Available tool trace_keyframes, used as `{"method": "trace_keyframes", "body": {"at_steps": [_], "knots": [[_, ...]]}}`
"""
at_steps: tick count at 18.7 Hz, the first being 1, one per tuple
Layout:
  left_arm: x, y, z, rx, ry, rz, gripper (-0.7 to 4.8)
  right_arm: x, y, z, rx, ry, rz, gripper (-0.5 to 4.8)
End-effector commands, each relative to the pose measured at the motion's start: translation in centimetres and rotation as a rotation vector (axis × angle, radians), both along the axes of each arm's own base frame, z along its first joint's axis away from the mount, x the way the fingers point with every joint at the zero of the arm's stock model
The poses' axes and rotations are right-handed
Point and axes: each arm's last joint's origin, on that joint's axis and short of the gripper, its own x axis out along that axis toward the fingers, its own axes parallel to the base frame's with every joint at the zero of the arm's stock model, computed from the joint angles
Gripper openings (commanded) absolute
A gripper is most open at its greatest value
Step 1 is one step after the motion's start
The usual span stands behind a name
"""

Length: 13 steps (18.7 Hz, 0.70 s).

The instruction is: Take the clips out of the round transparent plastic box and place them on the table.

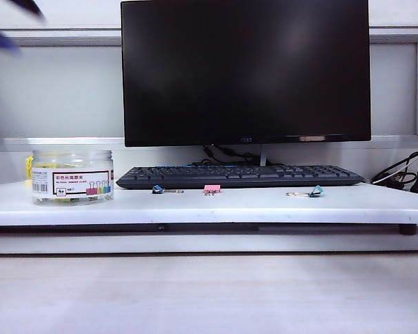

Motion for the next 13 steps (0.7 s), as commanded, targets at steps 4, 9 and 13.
{"method": "trace_keyframes", "body": {"at_steps": [4, 9, 13], "knots": [[5.4, -4.9, -2.1, 0.339, -0.017, -0.016, 2.68, -0.1, 0.0, 0.2, -0.003, -0.014, 0.001, 0.44], [7.9, -5.4, -1.2, 0.527, -0.026, 0.045, 2.68, 0.0, 0.0, -0.3, -0.031, 0.019, 0.001, 0.44], [9.0, -5.7, -2.6, 0.597, -0.002, 0.013, 2.68, 0.0, 0.0, -0.3, -0.033, 0.016, 0.0, 0.44]]}}
